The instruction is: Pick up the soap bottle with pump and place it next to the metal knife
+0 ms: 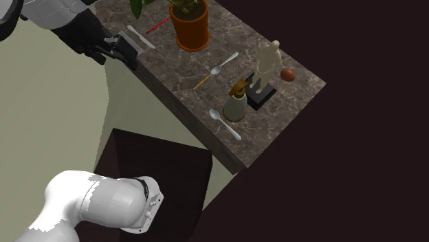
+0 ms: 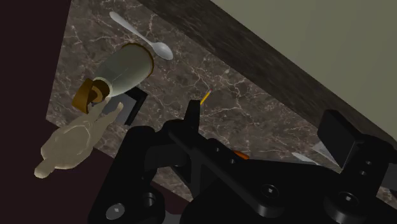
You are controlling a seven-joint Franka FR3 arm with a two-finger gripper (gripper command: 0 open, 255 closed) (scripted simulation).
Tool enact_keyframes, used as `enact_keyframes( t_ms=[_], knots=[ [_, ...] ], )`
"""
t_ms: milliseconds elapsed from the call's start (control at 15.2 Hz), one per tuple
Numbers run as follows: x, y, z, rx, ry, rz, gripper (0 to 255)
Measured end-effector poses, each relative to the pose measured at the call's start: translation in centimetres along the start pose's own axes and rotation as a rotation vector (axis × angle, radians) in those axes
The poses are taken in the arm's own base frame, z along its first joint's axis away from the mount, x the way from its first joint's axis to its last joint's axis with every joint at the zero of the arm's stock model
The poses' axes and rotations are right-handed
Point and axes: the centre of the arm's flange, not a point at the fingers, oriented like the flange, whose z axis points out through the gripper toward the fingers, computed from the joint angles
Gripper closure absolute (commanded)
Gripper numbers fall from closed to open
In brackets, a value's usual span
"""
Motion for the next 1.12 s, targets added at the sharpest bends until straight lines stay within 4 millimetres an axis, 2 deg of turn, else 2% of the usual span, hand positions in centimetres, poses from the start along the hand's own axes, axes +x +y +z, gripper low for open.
enact_keyframes(
  t_ms=[66,264,462,1122],
  knots=[
    [0.0,0.0,0.0,0.000,0.000,0.000,0],
    [0.8,2.0,1.4,0.003,0.000,-0.007,0],
    [1.7,5.7,3.5,0.008,0.000,-0.016,0],
    [5.6,16.2,10.4,0.022,0.002,-0.051,0]
  ],
)
